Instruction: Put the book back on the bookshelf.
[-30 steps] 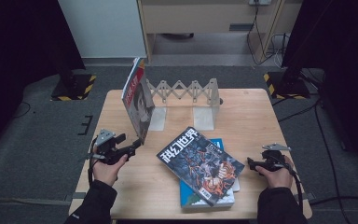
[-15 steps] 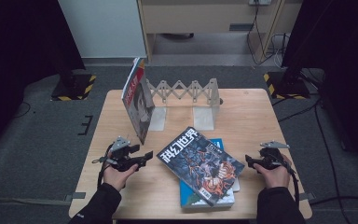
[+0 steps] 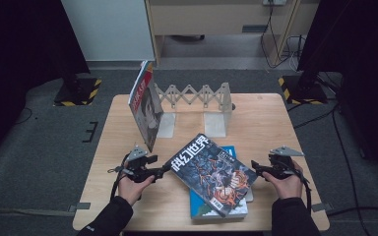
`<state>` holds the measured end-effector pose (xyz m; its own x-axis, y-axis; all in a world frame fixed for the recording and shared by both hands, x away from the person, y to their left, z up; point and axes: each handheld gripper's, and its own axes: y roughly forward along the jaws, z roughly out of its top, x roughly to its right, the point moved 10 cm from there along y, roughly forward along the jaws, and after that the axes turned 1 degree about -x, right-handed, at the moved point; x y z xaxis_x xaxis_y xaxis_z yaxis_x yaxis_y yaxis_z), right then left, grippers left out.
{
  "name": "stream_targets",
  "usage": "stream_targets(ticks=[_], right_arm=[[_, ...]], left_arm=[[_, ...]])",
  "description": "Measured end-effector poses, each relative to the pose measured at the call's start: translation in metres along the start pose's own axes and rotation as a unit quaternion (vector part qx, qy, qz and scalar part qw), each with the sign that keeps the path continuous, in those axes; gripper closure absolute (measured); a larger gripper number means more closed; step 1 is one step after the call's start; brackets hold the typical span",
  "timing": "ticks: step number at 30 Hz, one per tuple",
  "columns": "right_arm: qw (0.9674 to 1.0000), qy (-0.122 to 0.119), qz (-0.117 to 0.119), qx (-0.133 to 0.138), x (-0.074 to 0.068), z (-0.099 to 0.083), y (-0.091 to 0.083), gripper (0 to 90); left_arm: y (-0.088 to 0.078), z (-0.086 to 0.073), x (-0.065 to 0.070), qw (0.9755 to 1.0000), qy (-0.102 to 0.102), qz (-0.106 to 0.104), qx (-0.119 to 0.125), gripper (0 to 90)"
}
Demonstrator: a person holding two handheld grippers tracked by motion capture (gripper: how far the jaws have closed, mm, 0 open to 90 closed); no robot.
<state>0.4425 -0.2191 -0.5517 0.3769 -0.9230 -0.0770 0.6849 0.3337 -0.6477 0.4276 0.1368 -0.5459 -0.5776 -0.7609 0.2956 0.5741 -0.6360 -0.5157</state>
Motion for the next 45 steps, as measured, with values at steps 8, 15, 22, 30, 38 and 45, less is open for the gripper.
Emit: stream_targets(ticks=[8,15,22,30,38,45], right_arm=[[0.9995,-0.017,0.024,0.004,-0.022,0.004,-0.006,24.6],[0.9987,-0.022,0.045,-0.010,-0.038,-0.002,0.000,24.4],[0.9981,-0.016,0.056,-0.017,-0.044,-0.006,0.005,23.5],[0.9982,-0.016,0.056,-0.016,-0.044,-0.006,0.006,22.8],[0.9982,-0.016,0.055,-0.016,-0.043,-0.006,0.006,22.4],[0.9984,-0.019,0.051,-0.014,-0.041,-0.006,0.006,22.7]], left_arm=[[0.016,-0.008,0.008,0.9995,-0.010,-0.022,-0.021,24.8],[0.024,-0.014,0.007,0.9987,-0.019,-0.026,-0.039,21.3],[0.035,-0.016,0.011,0.9958,-0.055,-0.060,-0.041,19.7],[0.043,-0.017,0.014,0.9902,-0.096,-0.095,-0.036,21.5],[0.039,-0.014,0.017,0.9871,-0.119,-0.097,-0.046,34.0],[0.019,0.003,0.026,0.9847,-0.129,-0.116,-0.015,50.5]])
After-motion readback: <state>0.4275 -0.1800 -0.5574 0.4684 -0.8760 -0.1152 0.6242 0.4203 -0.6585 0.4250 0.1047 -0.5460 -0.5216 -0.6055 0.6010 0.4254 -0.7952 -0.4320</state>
